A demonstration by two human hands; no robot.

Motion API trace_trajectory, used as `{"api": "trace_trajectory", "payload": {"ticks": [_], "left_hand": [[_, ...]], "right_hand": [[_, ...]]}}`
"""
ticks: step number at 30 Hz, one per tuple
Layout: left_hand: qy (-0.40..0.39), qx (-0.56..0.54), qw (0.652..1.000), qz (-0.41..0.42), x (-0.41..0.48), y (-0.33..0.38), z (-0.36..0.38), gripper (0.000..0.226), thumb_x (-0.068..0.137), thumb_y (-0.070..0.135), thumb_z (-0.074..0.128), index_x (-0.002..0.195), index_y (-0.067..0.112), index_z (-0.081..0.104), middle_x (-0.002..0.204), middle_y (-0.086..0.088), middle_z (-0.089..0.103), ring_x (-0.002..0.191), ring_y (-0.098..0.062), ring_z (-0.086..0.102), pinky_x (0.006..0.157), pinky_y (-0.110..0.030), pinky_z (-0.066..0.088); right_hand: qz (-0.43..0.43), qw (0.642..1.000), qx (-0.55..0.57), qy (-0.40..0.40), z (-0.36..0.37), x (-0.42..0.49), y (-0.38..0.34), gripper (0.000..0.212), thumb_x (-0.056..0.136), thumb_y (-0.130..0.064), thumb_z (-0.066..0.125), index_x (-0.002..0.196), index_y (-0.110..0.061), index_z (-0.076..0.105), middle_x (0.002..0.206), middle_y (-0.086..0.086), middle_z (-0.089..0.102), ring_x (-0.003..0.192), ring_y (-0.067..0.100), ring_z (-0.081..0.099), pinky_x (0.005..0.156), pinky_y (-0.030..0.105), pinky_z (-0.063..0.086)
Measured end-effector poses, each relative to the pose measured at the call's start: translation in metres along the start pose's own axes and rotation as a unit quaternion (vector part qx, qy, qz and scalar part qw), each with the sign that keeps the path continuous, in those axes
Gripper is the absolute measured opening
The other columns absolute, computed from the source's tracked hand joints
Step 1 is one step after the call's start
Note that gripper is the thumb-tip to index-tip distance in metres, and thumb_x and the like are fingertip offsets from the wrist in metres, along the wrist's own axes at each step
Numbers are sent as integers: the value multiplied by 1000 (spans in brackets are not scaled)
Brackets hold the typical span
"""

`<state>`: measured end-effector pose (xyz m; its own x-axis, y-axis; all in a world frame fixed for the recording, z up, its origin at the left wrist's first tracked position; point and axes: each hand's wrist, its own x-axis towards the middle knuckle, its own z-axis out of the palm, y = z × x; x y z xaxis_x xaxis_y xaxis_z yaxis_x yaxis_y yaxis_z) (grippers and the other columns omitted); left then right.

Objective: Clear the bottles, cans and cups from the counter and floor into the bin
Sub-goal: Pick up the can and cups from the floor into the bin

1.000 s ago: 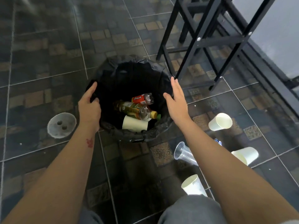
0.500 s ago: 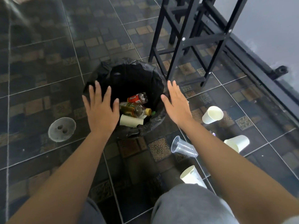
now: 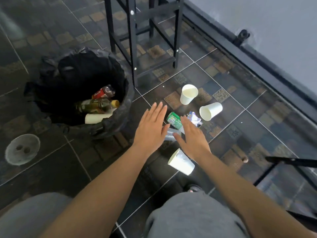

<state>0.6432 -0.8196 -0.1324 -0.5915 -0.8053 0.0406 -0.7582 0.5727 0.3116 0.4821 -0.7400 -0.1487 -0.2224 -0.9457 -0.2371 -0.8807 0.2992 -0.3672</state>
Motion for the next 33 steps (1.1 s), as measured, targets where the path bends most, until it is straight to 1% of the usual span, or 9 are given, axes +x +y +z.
{"api": "trace_trajectory", "payload": {"ticks": [2, 5, 8, 12, 17, 20, 24, 30, 33], "left_hand": [[-75, 37, 997, 3, 2, 0, 24, 70, 98, 49, 40, 155, 20, 9, 162, -2, 7, 148, -19, -1, 119, -38, 2], [-149, 91, 985, 21, 5, -2, 52, 79, 95, 52, 47, 154, 21, 5, 162, -4, 5, 148, -24, -3, 118, -46, 5], [-206, 140, 968, 30, 10, 0, 72, 87, 91, 54, 52, 154, 21, 3, 162, -6, 1, 147, -27, -6, 117, -51, 4], [-253, 198, 947, 24, 18, 0, 85, 90, 89, 51, 57, 154, 21, 3, 162, -8, 5, 147, -28, -4, 117, -52, 2], [-204, 223, 953, 26, 16, -8, 88, 82, 85, 35, 69, 150, 19, 22, 147, -8, 39, 138, -28, 29, 116, -47, 18], [-189, 201, 961, 13, 14, -16, 88, 73, 87, 32, 67, 147, 17, 29, 138, -9, 46, 130, -26, 40, 114, -43, 23], [-150, 124, 981, -17, 17, -16, 83, 69, 88, 36, 64, 145, 14, 33, 131, -13, 49, 120, -26, 46, 106, -36, 36], [-72, 8, 997, -33, 25, -9, 49, 73, 80, 42, 67, 141, 12, 40, 119, -11, 47, 108, -24, 41, 85, -32, 42], [24, -55, 998, -18, 27, -1, 22, 71, 78, 38, 69, 137, 9, 44, 113, -11, 48, 103, -23, 41, 79, -31, 43]], "right_hand": [[-9, 999, -28, -20, 16, -16, 16, 75, 94, -63, 35, 154, -24, 13, 162, -2, 14, 148, 21, 17, 120, 43, 16], [-14, 994, -72, -85, 42, -39, 39, 86, 89, -73, 27, 155, -23, 3, 163, -1, 1, 149, 20, 8, 120, 45, 14], [-15, 986, -96, -134, 65, -54, 55, 96, 84, -78, 34, 154, -24, -4, 163, -2, -8, 149, 19, 1, 120, 46, 8], [-34, 981, -120, -151, 87, -52, 65, 104, 81, -77, 43, 154, -19, -2, 163, 2, -3, 149, 21, 5, 120, 48, 11], [-43, 978, -132, -157, 95, -45, 69, 98, 86, -67, 48, 155, -17, -2, 161, 3, 16, 148, 21, 15, 120, 44, 8], [-50, 983, -97, -151, 91, -42, 68, 96, 84, -60, 56, 154, -18, 7, 153, 1, 34, 138, 22, 36, 115, 40, 24], [-32, 992, -23, -119, 74, -33, 67, 91, 84, -59, 54, 154, -22, 10, 149, -1, 38, 131, 24, 40, 105, 43, 40], [-26, 999, 3, -32, 34, -8, 49, 92, 77, -64, 52, 150, -27, 11, 148, 0, 38, 133, 23, 38, 105, 44, 39], [-10, 999, 35, 21, 10, 1, 38, 86, 77, -59, 58, 146, -29, 17, 141, 0, 44, 126, 25, 43, 100, 43, 42]]}}
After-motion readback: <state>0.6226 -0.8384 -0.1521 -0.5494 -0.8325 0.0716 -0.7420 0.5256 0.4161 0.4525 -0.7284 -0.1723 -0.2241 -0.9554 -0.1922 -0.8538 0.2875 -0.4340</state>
